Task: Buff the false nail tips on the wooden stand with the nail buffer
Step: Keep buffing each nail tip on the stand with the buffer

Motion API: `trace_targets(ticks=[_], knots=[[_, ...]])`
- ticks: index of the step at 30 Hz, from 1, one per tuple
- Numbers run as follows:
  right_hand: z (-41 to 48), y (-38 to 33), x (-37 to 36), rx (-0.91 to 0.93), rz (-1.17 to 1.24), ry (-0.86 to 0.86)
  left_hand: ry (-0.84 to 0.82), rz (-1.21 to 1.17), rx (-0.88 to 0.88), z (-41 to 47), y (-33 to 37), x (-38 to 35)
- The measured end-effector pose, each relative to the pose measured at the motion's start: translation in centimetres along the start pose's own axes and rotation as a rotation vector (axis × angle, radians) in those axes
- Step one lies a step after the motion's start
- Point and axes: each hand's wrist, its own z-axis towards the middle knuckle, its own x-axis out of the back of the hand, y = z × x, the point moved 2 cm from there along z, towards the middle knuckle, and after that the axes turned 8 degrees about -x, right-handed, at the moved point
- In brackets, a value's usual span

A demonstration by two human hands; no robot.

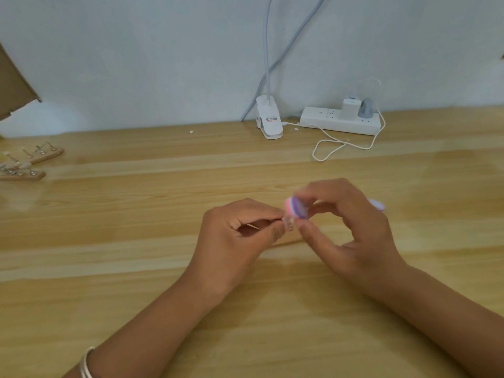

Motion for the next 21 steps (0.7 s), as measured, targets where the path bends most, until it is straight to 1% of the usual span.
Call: trace_targets(ticks=[2, 3, 6, 9, 11, 13, 15, 18, 19, 21], knots=[[-0.2, -0.4, -0.2, 0.15, -0.142, -0.036, -0.006, 0.066, -0.06, 0.0, 0.2, 0.1], [0.0, -0.2, -0.1, 0.179, -0.189, -0.041, -0.001, 0.086, -0.072, 0.0, 0.2, 0.2], [0.7, 0.8, 0.5, 0.137, -0.284, -0.015, 0.044, 0.08, -0.06, 0.1, 0.0, 0.3], [0.7, 1.0, 0.9, 0.063, -0.257, 0.008, 0.06, 0.082, -0.057, 0.2, 0.0, 0.2], [0.4, 0.2, 0.6, 0.119, -0.221, -0.008, 0.046, 0.088, -0.065, 0.2, 0.0, 0.3], [0.2, -0.3, 0.0, 0.204, -0.247, -0.072, 0.019, 0.102, -0.077, 0.1, 0.1, 0.5], [0.4, 0.1, 0.0, 0.186, -0.299, -0.103, 0.021, 0.102, -0.076, 0.1, 0.0, 0.5], [0.8, 1.1, 0.7, 0.074, -0.347, -0.071, 0.056, 0.081, -0.047, 0.1, -0.2, 0.4], [0.7, 1.0, 0.7, 0.068, -0.333, -0.066, 0.058, 0.085, -0.035, 0.2, -0.2, 0.4], [0.4, 0.3, 0.4, 0.147, -0.313, -0.07, 0.046, 0.082, -0.028, 0.2, -0.3, 0.4]])
